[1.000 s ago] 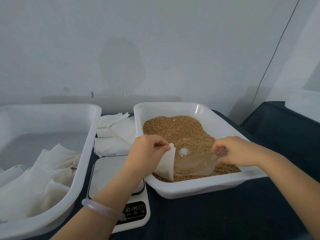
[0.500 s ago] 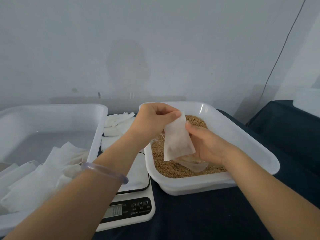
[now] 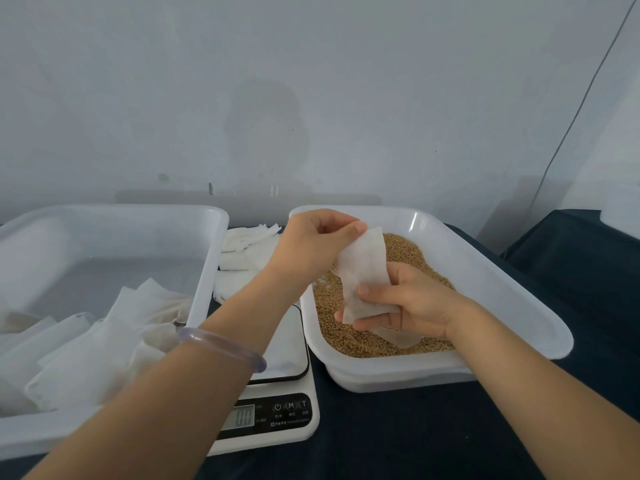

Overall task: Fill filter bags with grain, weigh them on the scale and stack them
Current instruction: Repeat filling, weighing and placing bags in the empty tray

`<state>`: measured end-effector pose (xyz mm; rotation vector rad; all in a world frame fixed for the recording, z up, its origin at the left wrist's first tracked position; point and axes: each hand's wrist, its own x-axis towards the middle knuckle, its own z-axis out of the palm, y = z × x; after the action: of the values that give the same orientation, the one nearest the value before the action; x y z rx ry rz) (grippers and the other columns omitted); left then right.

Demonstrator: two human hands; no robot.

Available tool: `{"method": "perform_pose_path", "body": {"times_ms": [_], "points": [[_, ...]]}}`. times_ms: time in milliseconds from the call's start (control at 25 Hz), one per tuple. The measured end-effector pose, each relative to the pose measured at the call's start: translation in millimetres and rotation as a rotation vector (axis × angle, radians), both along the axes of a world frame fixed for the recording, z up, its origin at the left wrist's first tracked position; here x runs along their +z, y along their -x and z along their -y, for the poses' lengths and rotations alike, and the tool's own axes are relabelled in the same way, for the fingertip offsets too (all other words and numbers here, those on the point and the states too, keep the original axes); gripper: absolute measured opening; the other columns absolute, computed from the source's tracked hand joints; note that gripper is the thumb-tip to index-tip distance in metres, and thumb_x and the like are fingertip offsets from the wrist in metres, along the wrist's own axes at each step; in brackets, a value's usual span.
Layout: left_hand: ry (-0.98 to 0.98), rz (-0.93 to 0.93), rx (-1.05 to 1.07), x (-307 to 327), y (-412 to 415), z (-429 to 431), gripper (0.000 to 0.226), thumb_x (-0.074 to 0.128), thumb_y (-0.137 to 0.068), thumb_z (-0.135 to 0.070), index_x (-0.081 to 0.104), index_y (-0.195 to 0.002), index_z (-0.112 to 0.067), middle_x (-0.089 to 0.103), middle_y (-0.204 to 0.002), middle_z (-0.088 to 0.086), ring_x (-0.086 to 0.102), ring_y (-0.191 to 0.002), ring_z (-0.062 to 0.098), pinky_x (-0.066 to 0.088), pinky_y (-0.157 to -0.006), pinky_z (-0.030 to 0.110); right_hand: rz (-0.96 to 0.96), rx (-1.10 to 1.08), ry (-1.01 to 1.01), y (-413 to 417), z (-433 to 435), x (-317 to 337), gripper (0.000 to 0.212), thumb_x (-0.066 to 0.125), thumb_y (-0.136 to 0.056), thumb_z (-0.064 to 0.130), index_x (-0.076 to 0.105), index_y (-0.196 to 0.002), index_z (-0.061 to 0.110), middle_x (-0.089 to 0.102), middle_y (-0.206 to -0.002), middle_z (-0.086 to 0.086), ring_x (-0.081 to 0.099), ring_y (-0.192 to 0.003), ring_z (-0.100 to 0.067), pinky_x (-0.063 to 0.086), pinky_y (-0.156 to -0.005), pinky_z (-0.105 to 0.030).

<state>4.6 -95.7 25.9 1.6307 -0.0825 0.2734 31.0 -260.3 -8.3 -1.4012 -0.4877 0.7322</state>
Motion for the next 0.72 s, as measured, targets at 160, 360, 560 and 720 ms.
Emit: {"method": "perform_pose_path", "body": {"times_ms": [160, 360, 560, 720], "points": [[0.117, -0.028, 0.055, 0.4, -2.3, -22.1, 0.010, 0.066, -0.087, -0.022, 0.064, -0.083, -0.013, 0.061, -0.073, 0.003, 0.060, -0.064, 0.013, 0.058, -0.073, 0.028, 0.097, -0.020, 0.198, -3.2, 4.6, 2.9, 0.041, 0.081, -0.066, 0.019, 0.060, -0.099, 0.007, 0.070, -0.075, -0.005, 0.069, -0.070, -0.019, 0.050, -0.049, -0.020], [0.137, -0.033, 0.119, -4.5, 1.7, -48.9, 0.010, 0.062, -0.090, -0.015, 0.062, -0.083, -0.008, 0.061, -0.075, 0.007, 0.059, -0.062, 0.013, 0.058, -0.070, 0.027, 0.154, -0.119, 0.413, -15.5, 9.6, 8.3, 0.027, 0.076, -0.074, 0.013, 0.062, -0.095, 0.003, 0.070, -0.074, -0.007, 0.065, -0.061, -0.015, 0.049, -0.047, -0.021], [-0.051, -0.127, -0.051, -19.9, 20.4, -35.9, 0.041, 0.078, -0.073, -0.038, 0.061, -0.106, -0.020, 0.069, -0.096, -0.006, 0.067, -0.084, 0.005, 0.054, -0.083, 0.027, 0.162, -0.172, 0.028, -9.2, -1.6, 7.3, 0.034, 0.076, -0.067, 0.009, 0.069, -0.100, 0.010, 0.071, -0.091, -0.010, 0.069, -0.083, -0.022, 0.056, -0.065, -0.028], [-0.144, -0.063, -0.247, -15.4, 23.1, -19.9, 0.045, 0.079, -0.072, -0.036, 0.061, -0.110, -0.021, 0.069, -0.104, -0.003, 0.066, -0.095, 0.008, 0.054, -0.082, 0.025, 0.146, -0.115, -0.162, 4.4, -27.3, 12.6, 0.026, 0.071, -0.071, 0.018, 0.075, -0.097, 0.014, 0.071, -0.105, -0.013, 0.068, -0.097, -0.026, 0.057, -0.072, -0.031]]}}
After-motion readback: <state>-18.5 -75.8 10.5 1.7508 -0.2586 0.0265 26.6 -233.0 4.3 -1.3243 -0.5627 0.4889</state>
